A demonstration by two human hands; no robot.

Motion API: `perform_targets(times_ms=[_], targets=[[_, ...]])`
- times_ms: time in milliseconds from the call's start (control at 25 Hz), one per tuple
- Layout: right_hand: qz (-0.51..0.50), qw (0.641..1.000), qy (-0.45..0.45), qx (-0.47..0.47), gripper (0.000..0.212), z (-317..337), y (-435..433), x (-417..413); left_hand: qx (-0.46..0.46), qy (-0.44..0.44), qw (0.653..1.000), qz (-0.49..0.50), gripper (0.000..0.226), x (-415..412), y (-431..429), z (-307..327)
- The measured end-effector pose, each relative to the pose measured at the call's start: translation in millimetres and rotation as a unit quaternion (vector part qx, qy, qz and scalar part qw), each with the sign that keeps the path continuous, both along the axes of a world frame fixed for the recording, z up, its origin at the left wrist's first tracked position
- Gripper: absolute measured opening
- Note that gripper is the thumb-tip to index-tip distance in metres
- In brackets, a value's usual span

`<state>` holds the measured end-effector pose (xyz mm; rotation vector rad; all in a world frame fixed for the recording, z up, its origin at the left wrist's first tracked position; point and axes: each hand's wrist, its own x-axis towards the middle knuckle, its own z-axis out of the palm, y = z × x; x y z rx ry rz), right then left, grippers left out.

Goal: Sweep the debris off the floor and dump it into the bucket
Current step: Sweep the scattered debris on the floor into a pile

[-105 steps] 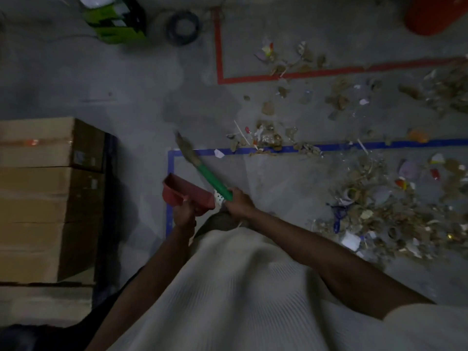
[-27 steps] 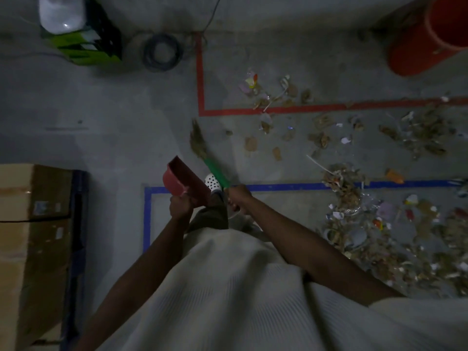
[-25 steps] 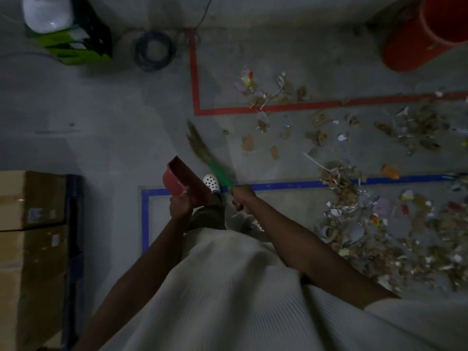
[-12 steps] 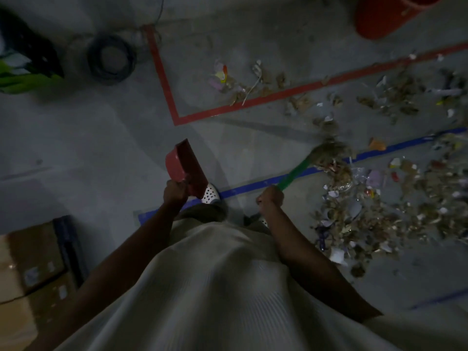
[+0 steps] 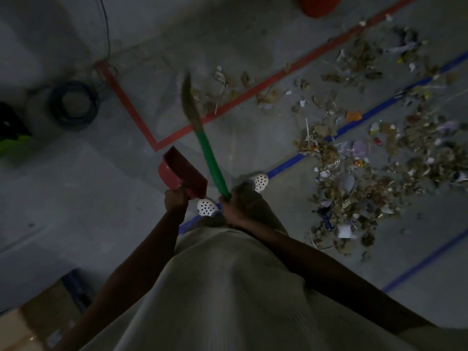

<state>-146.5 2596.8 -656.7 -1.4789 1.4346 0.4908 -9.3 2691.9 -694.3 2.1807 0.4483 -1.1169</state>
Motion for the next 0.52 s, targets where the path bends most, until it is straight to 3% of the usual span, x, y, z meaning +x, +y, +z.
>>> perform_targets(times_ms=[200, 320, 440, 520], targets=[[0.054, 0.984, 0.030, 0.168, 0.053, 14, -44, -5, 0.056, -0.002, 0.998, -0.021, 0.061, -3, 0, -6], [0.076, 0.986, 0.058, 0.135, 0.070, 23, -74, -27, 0.080, -0.004, 0.997, -0.013, 0.060, -9, -10, -4], [-0.079, 0.984, 0.117, 0.108, 0.045, 18, -91, -30, 0.087, 0.008, 0.995, -0.041, 0.061, -20, -25, -5], [-0.159, 0.974, 0.128, 0.100, 0.040, 22, -93, -27, 0.088, 0.017, 0.993, -0.076, 0.057, -23, -34, -4]])
